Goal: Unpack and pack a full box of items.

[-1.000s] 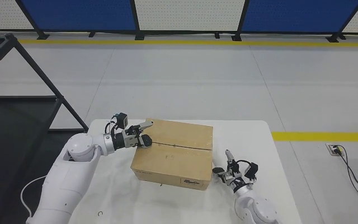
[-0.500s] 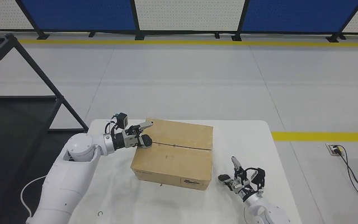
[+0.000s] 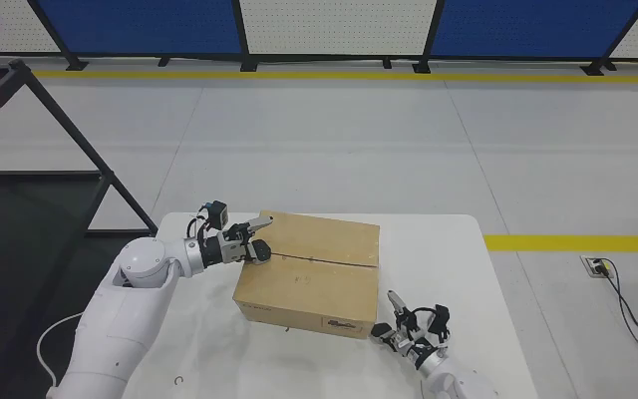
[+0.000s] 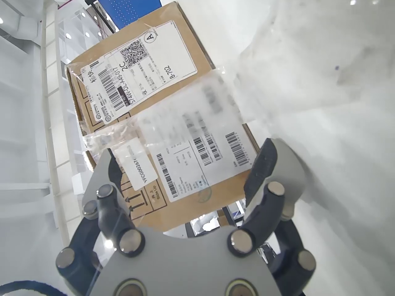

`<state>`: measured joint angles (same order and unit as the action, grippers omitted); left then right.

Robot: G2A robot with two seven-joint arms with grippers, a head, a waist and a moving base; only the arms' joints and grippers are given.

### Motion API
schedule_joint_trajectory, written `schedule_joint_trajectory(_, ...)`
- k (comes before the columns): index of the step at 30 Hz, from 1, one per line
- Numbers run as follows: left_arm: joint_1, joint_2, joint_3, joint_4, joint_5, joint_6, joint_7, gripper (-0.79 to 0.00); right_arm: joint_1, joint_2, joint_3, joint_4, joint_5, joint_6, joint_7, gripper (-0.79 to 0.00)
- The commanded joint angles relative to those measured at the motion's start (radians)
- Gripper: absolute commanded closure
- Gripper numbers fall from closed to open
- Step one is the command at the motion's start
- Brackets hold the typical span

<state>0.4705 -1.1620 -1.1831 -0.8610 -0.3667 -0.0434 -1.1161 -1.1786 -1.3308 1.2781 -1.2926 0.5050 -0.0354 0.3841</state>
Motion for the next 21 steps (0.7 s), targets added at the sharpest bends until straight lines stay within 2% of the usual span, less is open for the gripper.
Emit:
schedule_joint_trajectory(1, 0.000, 0.000, 0.000, 0.000, 0.000, 0.000, 0.000, -0.785, 0.014, -0.003, -0.009, 0.013, -0.003, -0.008, -0.016, -0.785)
schedule_joint_trajectory(10, 0.000, 0.000, 0.000, 0.000, 0.000, 0.000, 0.000, -0.785, 0.070, -0.017, -0.037, 0.076, 0.002, -0.016, -0.058, -0.785)
schedule_joint_trajectory(17, 0.000, 0.000, 0.000, 0.000, 0.000, 0.000, 0.000, -0.785, 0.075, -0.024, -0.032, 0.083, 0.028, -0.063, -0.081, -0.785)
schedule_joint_trajectory(21, 0.000, 0.000, 0.000, 0.000, 0.000, 0.000, 0.000, -0.785, 0.044, -0.020, 0.006, 0.043, 0.046, -0.111, -0.074, -0.785)
